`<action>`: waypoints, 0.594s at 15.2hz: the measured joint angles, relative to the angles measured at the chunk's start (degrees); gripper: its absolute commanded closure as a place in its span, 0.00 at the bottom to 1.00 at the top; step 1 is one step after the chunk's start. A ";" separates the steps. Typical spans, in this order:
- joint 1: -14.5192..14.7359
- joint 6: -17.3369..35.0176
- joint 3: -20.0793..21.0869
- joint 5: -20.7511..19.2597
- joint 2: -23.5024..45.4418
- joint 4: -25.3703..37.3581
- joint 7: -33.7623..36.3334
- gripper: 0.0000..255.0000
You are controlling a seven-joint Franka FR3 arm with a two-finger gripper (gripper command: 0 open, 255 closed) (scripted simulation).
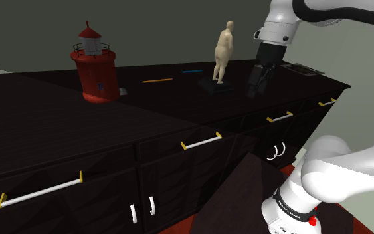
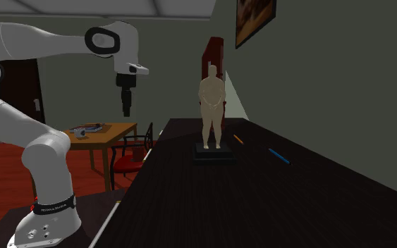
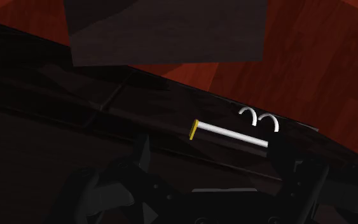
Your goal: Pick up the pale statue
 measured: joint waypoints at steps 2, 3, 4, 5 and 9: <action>-0.16 0.54 -0.26 -0.24 0.35 0.30 -0.16 0.00; -0.39 1.41 -0.64 -0.55 1.33 1.17 -0.34 0.00; -0.62 2.39 -0.94 -0.81 2.03 1.80 -0.42 0.00; -0.82 3.74 -1.30 -1.06 3.35 2.74 -0.54 0.00; -1.82 8.92 -3.36 -2.28 8.32 6.72 -1.56 0.00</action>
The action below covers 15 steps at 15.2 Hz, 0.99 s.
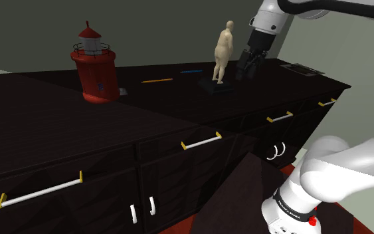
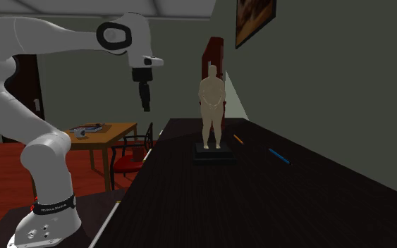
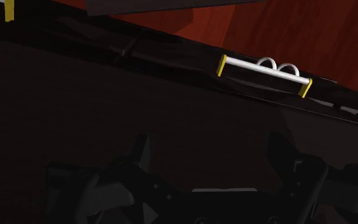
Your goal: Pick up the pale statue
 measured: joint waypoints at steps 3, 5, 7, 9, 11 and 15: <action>-0.64 3.28 -1.45 -0.52 3.26 3.19 -0.58 0.00; -1.12 5.84 -2.74 -0.82 5.52 5.02 -1.35 0.00; -1.40 7.91 -3.86 -0.79 8.32 7.89 -1.84 0.00; -1.69 9.11 -4.93 -0.67 10.68 11.20 -2.31 0.00; -1.98 10.51 -5.89 -0.47 12.43 13.72 -2.65 0.00; -2.46 13.24 -8.19 0.54 16.94 19.66 -3.73 0.00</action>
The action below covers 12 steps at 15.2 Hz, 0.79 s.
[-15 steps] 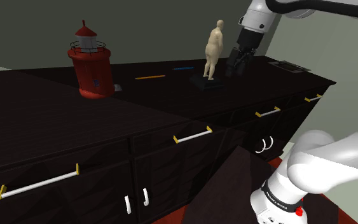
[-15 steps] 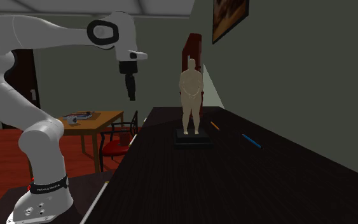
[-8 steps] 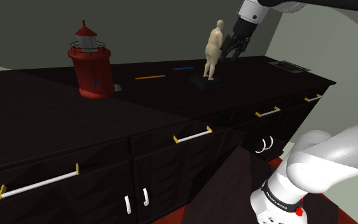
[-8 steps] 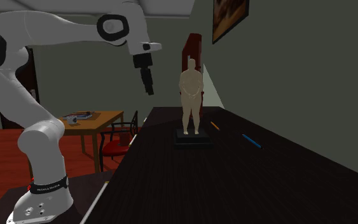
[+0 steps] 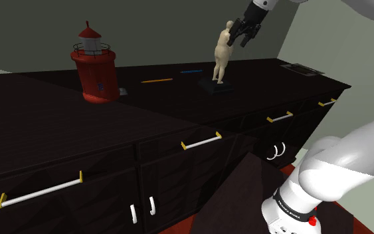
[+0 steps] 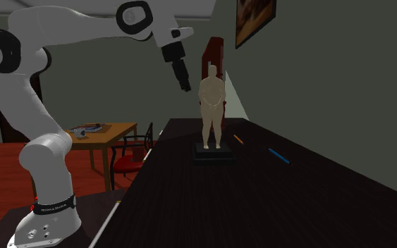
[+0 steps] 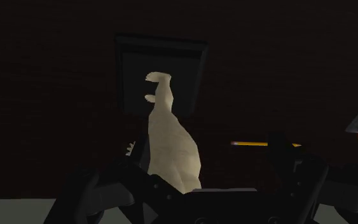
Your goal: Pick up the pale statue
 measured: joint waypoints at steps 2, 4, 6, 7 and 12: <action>-0.14 1.13 -1.29 0.92 3.09 4.04 -0.62 0.00; -0.44 2.64 -2.38 1.65 4.78 6.00 -1.24 0.00; -0.52 3.65 -2.74 1.93 5.45 6.24 -1.47 0.00; -0.55 4.29 -2.78 1.94 5.38 5.65 -1.53 0.00; -0.72 8.06 -2.68 1.69 4.20 0.84 -1.69 0.00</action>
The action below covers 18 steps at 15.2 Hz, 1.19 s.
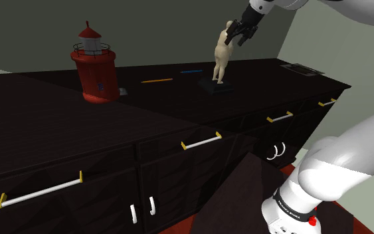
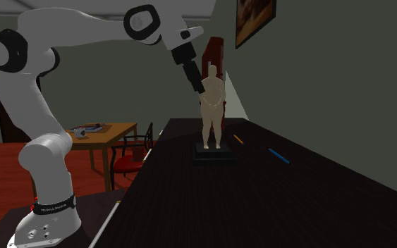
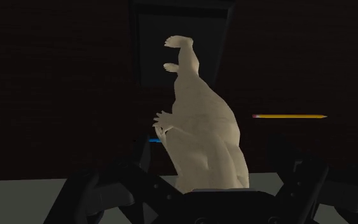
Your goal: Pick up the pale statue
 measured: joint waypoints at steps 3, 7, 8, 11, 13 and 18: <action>-0.02 0.39 -0.05 0.01 -0.04 -0.40 -0.10 1.00; -0.02 0.47 -0.07 0.02 -0.04 -0.38 -0.14 1.00; -0.02 0.46 -0.08 0.03 -0.04 -0.37 -0.16 1.00; -0.03 0.52 -0.04 -0.02 -0.12 -0.48 -0.13 1.00; -0.02 -0.46 -0.10 0.02 0.11 0.58 -0.11 1.00; 0.15 -4.16 -0.24 0.35 1.47 5.48 0.06 1.00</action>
